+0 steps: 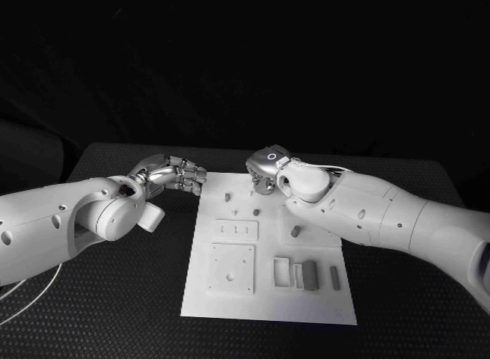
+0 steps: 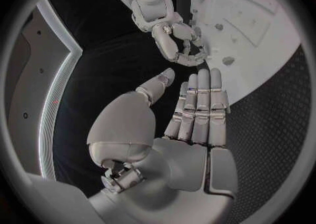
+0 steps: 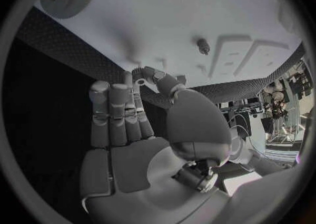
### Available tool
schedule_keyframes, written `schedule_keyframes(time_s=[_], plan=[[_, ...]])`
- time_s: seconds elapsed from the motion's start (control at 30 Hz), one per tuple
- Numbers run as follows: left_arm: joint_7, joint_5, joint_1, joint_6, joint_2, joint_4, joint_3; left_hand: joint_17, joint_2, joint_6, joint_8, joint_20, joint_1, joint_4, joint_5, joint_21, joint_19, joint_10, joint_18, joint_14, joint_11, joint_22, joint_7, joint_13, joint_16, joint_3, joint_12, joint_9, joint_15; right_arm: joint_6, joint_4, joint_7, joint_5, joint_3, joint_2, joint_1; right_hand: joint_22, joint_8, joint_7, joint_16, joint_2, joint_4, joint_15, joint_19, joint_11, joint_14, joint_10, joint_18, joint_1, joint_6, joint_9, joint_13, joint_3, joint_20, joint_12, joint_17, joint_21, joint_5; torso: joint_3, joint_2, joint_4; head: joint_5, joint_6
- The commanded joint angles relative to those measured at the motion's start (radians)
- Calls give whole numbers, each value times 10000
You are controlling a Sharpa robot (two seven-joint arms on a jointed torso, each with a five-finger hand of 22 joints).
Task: Assemble the parts on the task board
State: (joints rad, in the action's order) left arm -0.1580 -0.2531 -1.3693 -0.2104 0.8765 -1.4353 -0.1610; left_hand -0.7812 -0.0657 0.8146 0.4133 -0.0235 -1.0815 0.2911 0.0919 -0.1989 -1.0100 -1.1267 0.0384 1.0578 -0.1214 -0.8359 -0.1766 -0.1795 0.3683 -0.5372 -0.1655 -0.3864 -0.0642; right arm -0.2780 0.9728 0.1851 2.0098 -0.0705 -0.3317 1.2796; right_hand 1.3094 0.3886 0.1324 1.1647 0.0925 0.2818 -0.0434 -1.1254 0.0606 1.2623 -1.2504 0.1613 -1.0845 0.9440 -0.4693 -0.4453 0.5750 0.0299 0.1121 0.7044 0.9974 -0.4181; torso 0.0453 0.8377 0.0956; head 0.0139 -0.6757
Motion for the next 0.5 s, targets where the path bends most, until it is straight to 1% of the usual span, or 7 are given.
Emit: schedule_keyframes(time_s=[0.03, 0.13, 0.23, 0.33, 0.5], plan=[[-53, 41, -12, 123, -19, -7, 9, -15, -59, 24, -32, -81, 2, -15, -25, 60, -19, 13, 62, 72, -66, 12, -50, -13, -47, 63, 40, -14, -21, -17, -54, -111, 45, -2, 49, -33, 144, 7, 17, 40, 9, -12, -63, 6, -1, 8, -63, 1005, 52, 36, -11, -11, 38, 66, -51, -17, 35, -42, -1, 3, 10, 5, -3], [-54, 41, -12, 123, -22, -3, 9, -20, -58, 25, -35, -82, 3, -16, -25, 62, -21, 13, 60, 74, -67, 12, -50, -15, -52, 64, 44, -15, -20, -27, -69, -127, 26, -2, 83, -77, 144, -29, 37, 37, 10, 3, -49, 12, 17, 1, 5, 1005, 43, -15, 1, -1, 49, 67, -96, -21, 29, -44, 4, 3, 14, 4, -10], [-49, 41, -17, 123, 1, -35, 10, -22, -59, 25, -35, -83, 3, -15, -25, 64, -21, 12, 60, 75, -67, 12, -50, -16, -54, 65, 45, -16, -20, -48, -52, -126, 25, -2, 96, -78, 144, -39, 43, 37, 7, 8, -43, 14, 24, -2, 22, 1005, 38, -28, 3, -1, 54, 67, -111, -23, 28, -44, 5, 14, 10, -18, -20], [-40, 40, -19, 124, 0, -24, 10, -24, -60, 26, -36, -83, 3, -15, -25, 65, -22, 12, 59, 76, -67, 12, -50, -17, -57, 66, 47, -17, -20, -43, -54, -118, 23, -2, 92, -78, 144, -41, 44, 38, 2, 8, -41, 14, 25, -2, 24, 1005, 35, -28, 3, -3, 56, 67, -114, -24, 28, -44, 8, 16, 19, -23, -26], [-10, 40, -48, 129, 55, -54, 10, -29, -62, 25, -39, -83, 7, -16, -26, 68, -23, 13, 57, 77, -67, 12, -50, -19, -63, 69, 51, -18, -20, -10, -36, -104, -3, -1, 75, -79, 145, -43, 46, 40, -4, 7, -39, 13, 28, -1, 24, 1005, 36, -27, 2, -6, 58, 67, -117, -25, 28, -43, -1, 5, -9, -41, -49]])
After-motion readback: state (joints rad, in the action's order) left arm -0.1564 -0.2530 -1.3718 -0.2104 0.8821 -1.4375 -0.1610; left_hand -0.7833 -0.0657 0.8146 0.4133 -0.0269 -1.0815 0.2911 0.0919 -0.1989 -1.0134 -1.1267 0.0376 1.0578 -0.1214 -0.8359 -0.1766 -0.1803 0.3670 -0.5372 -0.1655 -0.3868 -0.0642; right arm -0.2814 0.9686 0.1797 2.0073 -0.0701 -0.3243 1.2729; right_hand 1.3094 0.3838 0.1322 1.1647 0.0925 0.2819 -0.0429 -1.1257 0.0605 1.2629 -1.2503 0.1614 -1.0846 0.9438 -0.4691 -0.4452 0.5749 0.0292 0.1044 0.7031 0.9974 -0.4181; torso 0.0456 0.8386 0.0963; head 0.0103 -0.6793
